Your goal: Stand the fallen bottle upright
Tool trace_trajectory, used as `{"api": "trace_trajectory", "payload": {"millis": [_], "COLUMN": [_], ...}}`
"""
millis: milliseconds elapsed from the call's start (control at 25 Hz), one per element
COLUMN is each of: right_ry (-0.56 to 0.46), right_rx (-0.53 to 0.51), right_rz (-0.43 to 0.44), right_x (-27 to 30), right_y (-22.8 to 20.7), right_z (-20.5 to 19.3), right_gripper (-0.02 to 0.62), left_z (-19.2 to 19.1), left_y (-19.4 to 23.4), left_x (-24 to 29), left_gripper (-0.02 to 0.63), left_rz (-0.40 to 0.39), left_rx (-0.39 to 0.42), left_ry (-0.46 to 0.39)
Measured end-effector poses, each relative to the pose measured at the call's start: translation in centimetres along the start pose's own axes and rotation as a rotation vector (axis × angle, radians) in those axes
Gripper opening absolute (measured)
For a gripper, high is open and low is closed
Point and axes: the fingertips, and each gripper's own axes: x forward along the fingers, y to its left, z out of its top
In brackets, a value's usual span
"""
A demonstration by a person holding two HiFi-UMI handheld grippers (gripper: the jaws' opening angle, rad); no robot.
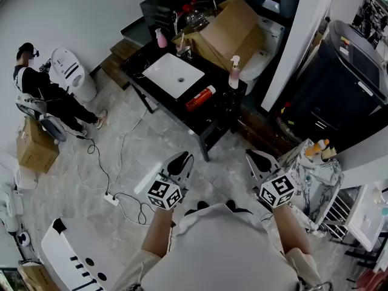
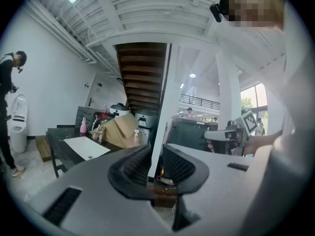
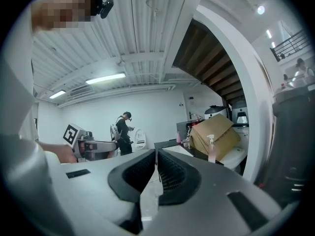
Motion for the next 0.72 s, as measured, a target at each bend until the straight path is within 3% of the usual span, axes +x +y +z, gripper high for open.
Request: {"api": "trace_trajectory", "payload": {"millis": [720], "right_ry": [0.035], "right_rx": [0.05], "right_rz": [-0.078], "right_x": [1.6], "right_y": [0.7], "right_z": [-1.0], "right_gripper": [0.038], "left_z": [-1.2], "left_y": [2.3], "left_x": [-1.0], "left_gripper": [0.232], "left_rz": [-0.05], "left_rx": [-0.007], "left_ry": [0.027]}}
